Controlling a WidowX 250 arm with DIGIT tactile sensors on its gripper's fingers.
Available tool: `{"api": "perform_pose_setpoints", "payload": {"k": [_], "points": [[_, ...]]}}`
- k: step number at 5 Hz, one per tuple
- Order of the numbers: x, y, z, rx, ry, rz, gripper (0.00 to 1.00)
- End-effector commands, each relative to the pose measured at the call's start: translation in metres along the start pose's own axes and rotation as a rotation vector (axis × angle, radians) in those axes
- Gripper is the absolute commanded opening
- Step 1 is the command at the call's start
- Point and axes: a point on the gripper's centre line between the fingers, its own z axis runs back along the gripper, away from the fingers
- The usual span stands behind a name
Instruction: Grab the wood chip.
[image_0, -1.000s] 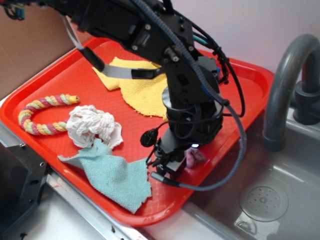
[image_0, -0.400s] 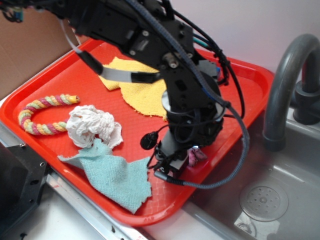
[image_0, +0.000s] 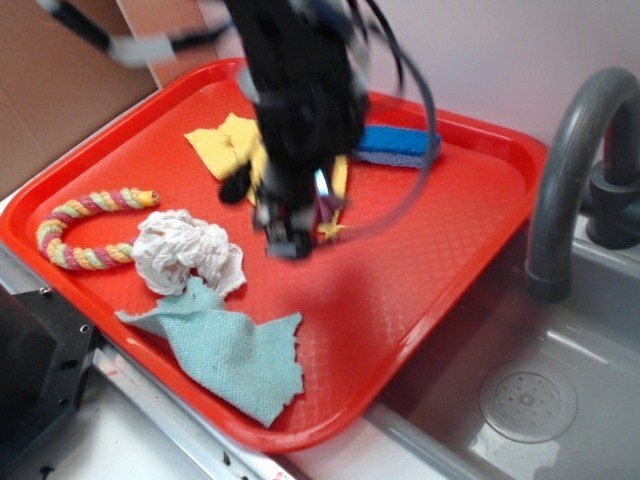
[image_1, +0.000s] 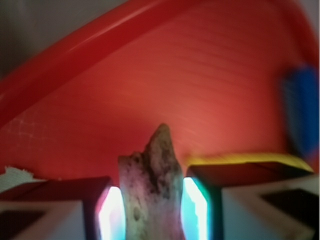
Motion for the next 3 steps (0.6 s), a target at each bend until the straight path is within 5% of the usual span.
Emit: {"api": "perform_pose_setpoints", "payload": {"k": [1,2,3], "points": [[-0.048,0.032,0.105,-0.007,-0.152,0.530,0.00],[-0.066,0.035,0.137,-0.031,-0.186,0.787,0.00],[-0.053,0.037,0.128,-0.038,-0.162,0.901,0.00]]}}
